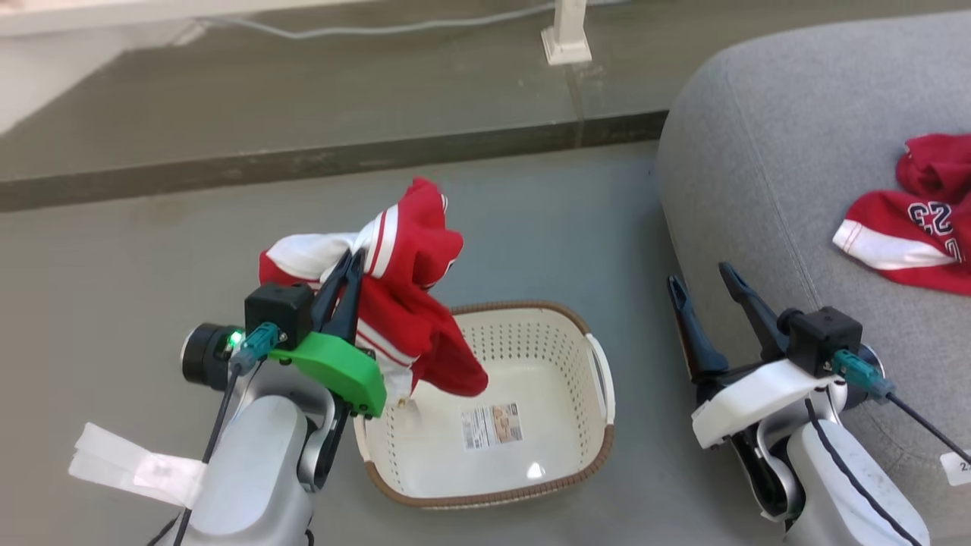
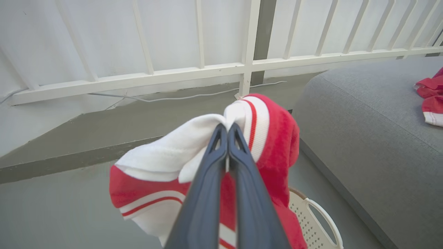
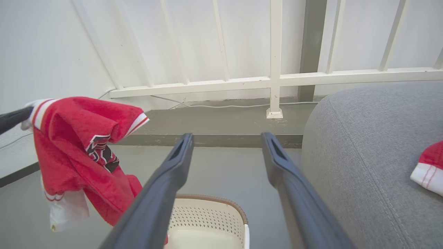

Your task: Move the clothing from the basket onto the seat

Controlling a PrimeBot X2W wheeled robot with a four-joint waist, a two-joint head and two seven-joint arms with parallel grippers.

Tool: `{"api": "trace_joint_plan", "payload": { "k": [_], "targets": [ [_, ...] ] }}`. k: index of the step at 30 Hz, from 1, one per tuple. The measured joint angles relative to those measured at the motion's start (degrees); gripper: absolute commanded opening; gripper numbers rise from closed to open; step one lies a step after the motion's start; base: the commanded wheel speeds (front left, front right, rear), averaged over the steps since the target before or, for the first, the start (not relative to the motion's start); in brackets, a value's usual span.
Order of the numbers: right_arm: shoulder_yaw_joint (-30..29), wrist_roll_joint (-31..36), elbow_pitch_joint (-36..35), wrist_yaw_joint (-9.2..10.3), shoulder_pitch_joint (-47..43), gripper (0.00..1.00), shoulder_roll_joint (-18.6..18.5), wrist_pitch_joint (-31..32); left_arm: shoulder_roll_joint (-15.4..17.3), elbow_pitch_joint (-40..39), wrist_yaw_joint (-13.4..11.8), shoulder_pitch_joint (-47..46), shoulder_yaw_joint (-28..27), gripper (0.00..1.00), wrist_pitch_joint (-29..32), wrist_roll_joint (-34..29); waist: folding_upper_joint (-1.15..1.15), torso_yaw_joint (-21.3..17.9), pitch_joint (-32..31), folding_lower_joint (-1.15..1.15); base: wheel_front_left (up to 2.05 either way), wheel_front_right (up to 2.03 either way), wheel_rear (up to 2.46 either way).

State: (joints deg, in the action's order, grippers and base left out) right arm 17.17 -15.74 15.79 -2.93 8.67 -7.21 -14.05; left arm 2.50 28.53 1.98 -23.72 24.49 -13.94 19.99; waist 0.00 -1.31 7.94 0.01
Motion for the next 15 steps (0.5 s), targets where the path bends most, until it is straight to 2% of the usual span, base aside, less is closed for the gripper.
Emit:
{"api": "trace_joint_plan", "payload": {
  "k": [10,15],
  "targets": [
    [0.75,-0.04,-0.83,0.01,-1.05,1.0,0.2,0.55,-0.03,-9.28,0.04,0.13,-0.98,0.0,-0.31,1.67,0.0,0.88,-2.47,0.0,0.0,0.0,0.0],
    [1.14,-0.04,-1.35,0.09,-1.25,1.0,0.22,0.99,-0.04,-14.6,1.1,0.16,-1.2,0.0,-0.32,3.8,0.0,0.71,-2.98,0.0,0.0,0.0,0.0]
  ]
}}
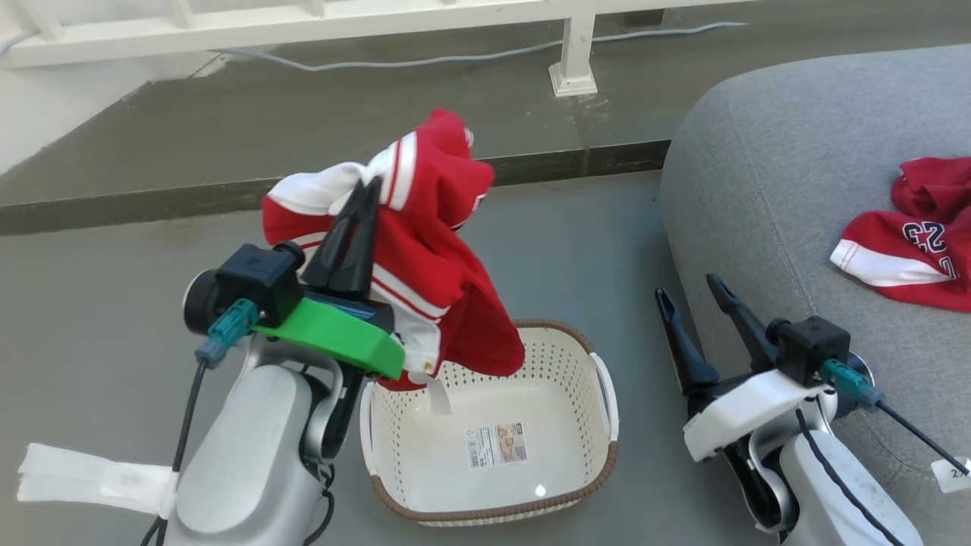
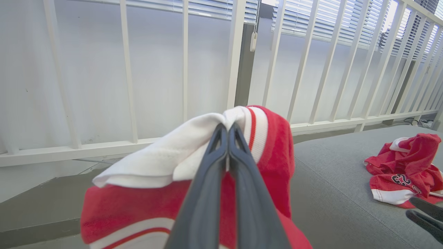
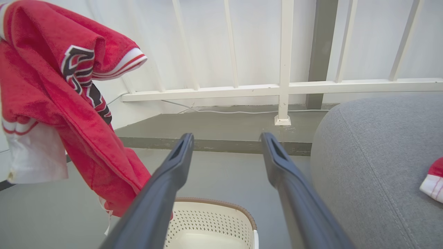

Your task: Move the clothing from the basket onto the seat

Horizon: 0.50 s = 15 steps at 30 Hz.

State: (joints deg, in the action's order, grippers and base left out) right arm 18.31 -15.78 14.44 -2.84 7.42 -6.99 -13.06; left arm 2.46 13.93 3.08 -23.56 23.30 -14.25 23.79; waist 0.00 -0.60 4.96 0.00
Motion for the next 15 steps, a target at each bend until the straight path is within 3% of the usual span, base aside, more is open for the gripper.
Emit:
{"api": "trace_joint_plan", "payload": {
  "k": [15],
  "targets": [
    [0.94,-0.33,-1.66,0.45,-2.68,1.0,0.59,0.6,0.0,-9.91,2.46,3.01,6.59,0.0,0.69,0.86,0.0,-0.75,-2.63,0.0,0.0,0.0,0.0]
  ]
}}
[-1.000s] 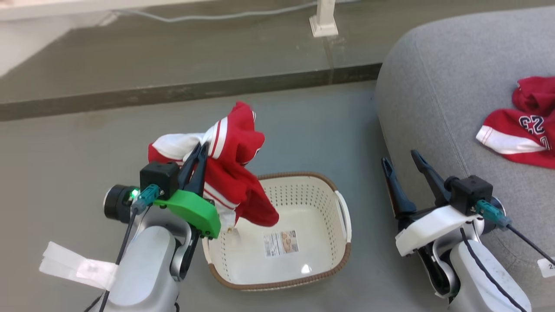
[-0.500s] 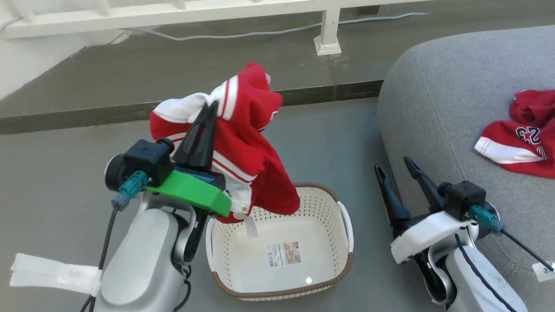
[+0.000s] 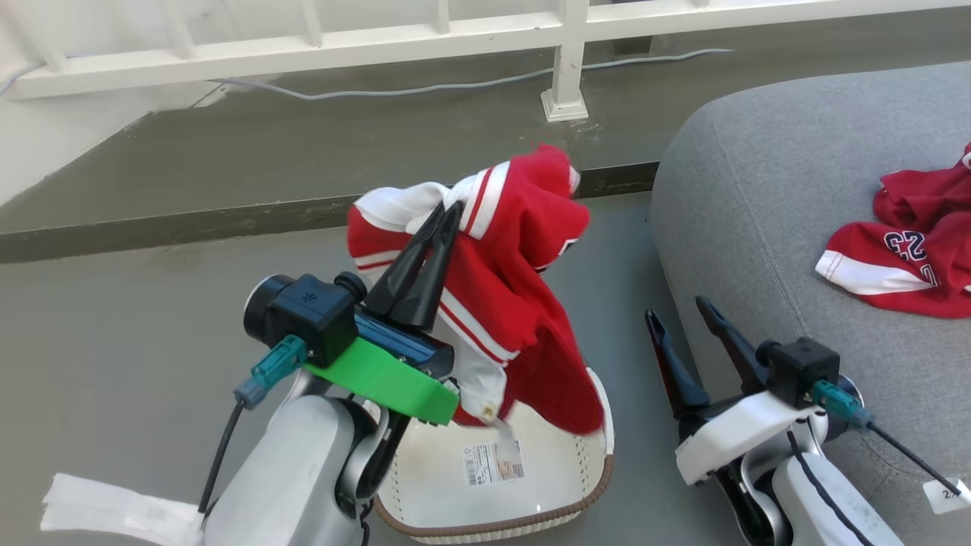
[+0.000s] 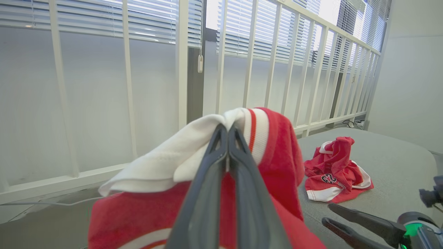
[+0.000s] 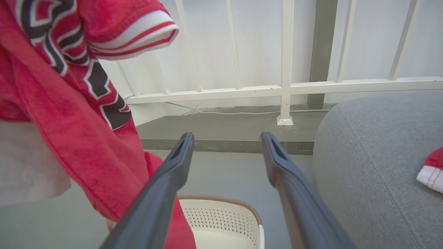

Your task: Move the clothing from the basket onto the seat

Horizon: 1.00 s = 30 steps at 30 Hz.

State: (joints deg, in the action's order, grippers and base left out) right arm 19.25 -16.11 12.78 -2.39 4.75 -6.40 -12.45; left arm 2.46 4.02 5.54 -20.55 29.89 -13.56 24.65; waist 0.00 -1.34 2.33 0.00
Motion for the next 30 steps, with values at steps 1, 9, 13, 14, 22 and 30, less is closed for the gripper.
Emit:
{"api": "trace_joint_plan", "payload": {
  "k": [1,9,13,14,22,30],
  "targets": [
    [0.05,0.0,-0.26,0.01,-0.32,1.0,0.03,0.02,0.01,-0.58,0.0,0.23,0.14,0.0,0.1,0.22,0.0,-0.04,-0.06,0.0,0.0,0.0,0.0],
    [0.52,0.0,-1.63,0.04,-1.31,1.0,0.12,0.65,0.09,-3.53,0.0,1.75,0.77,0.0,1.89,0.38,0.0,-0.31,-0.49,0.0,0.0,0.0,0.0],
    [0.78,0.0,-2.32,0.04,-1.9,1.0,0.14,0.66,0.32,-4.9,-0.01,2.37,0.76,0.0,2.45,0.38,0.0,-0.41,-0.63,0.0,0.0,0.0,0.0],
    [0.78,0.0,-2.56,0.04,-1.9,1.0,0.13,0.67,0.35,-5.11,-0.01,2.47,0.76,0.0,2.52,0.38,0.0,-0.44,-0.65,0.0,0.0,0.0,0.0],
    [1.88,-0.47,-8.66,-0.12,-1.71,1.0,0.78,0.97,1.2,-6.99,-0.85,3.39,0.46,0.0,3.52,0.32,0.0,-0.79,-0.64,0.0,0.0,0.0,0.0],
    [7.69,-4.89,-18.4,-3.08,-1.25,1.0,2.26,3.11,2.08,-8.54,-1.11,4.2,0.38,0.0,4.39,0.29,0.0,-1.22,-0.61,0.0,0.0,0.0,0.0]
  ]
}}
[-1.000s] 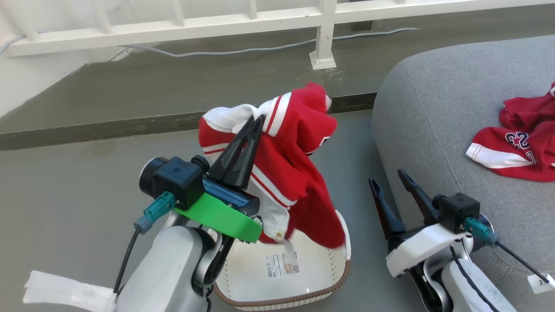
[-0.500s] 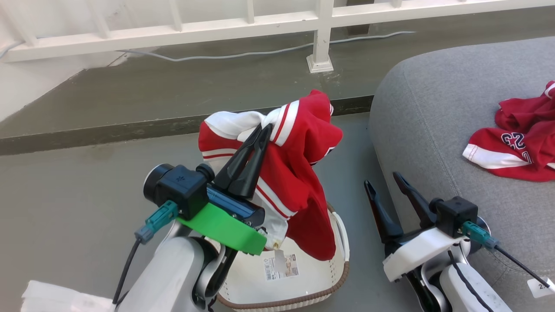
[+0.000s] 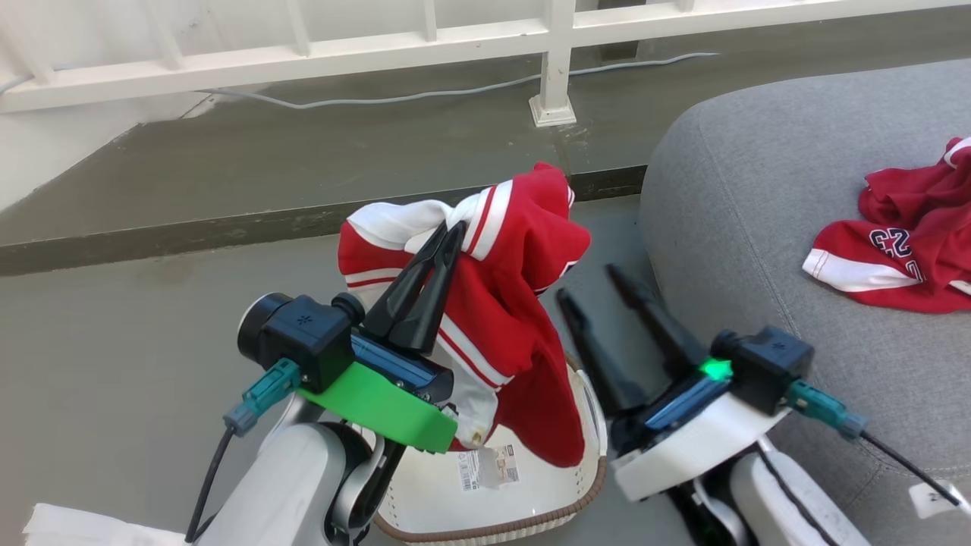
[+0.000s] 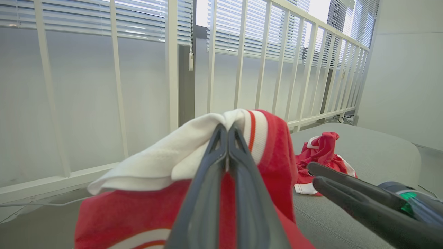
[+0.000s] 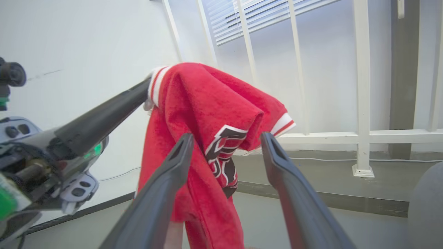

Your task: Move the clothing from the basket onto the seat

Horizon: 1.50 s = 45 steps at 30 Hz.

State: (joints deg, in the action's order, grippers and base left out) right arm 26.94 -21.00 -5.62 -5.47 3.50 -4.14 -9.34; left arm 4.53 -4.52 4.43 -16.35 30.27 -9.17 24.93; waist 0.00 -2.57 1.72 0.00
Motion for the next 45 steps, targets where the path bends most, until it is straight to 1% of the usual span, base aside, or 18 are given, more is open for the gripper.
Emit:
{"api": "trace_joint_plan", "payload": {
  "k": [4,8,12,19,20,21,33,34,35,36,45],
  "targets": [
    [3.53,-1.34,-2.1,-0.57,0.3,1.0,0.11,1.89,0.0,-0.3,0.0,0.18,0.22,0.0,0.13,0.0,0.0,-0.05,-0.03,0.0,0.0,0.0,0.0],
    [6.33,-3.44,-2.27,-0.9,0.68,1.0,0.22,3.61,-0.01,-1.03,0.0,0.2,0.91,0.0,0.58,0.0,0.0,0.07,-0.07,0.0,0.0,0.0,0.0],
    [7.53,-2.87,-1.14,-1.05,1.38,1.0,0.13,5.13,-0.02,-1.66,0.01,0.2,1.56,0.0,0.63,0.0,0.0,0.35,-0.09,0.0,0.0,0.0,0.0],
    [8.67,-1.69,1.75,-1.07,5.61,1.0,0.08,5.76,-0.07,-2.25,0.08,0.23,2.78,0.0,0.65,0.0,0.0,1.0,-0.35,0.0,0.0,0.0,0.0],
    [9.04,-1.59,2.23,-1.07,5.94,0.36,0.08,5.95,-0.07,-2.46,0.08,0.24,2.94,0.0,0.66,0.0,0.0,1.09,-0.4,0.0,0.0,0.0,0.0],
    [9.4,-1.54,2.58,-1.07,6.15,0.0,0.1,5.95,-0.08,-2.6,0.08,0.25,3.09,0.0,0.8,0.0,0.0,1.17,-0.44,0.0,0.0,0.0,0.0],
    [9.93,-2.37,4.65,-1.08,8.04,0.0,0.14,5.99,0.2,-3.33,0.15,0.48,3.42,0.0,1.47,-0.02,0.0,1.5,-0.45,0.0,0.0,0.0,0.0],
    [9.89,-2.68,4.8,-1.08,8.04,0.0,0.14,5.84,0.54,-3.31,0.15,0.48,3.59,0.27,1.93,-0.48,0.0,1.48,-0.46,0.0,0.0,0.0,0.0],
    [9.81,-2.78,4.97,-1.08,8.05,0.0,0.15,5.82,0.78,-3.24,0.16,0.48,3.94,0.75,2.34,-0.92,0.0,1.45,-0.48,0.0,0.0,0.0,0.0],
    [9.81,-2.78,4.97,-1.08,8.05,0.0,0.15,5.82,0.78,-3.24,0.16,0.48,3.94,1.0,2.34,-0.92,0.0,1.45,-0.48,0.0,0.0,0.0,0.0],
    [7.08,-2.86,6.92,-1.01,9.89,0.0,0.13,5.01,1.41,-3.42,0.35,0.51,5.27,1.0,3.12,-1.43,0.0,1.06,-0.37,0.0,0.0,0.0,0.0]
  ]
}}
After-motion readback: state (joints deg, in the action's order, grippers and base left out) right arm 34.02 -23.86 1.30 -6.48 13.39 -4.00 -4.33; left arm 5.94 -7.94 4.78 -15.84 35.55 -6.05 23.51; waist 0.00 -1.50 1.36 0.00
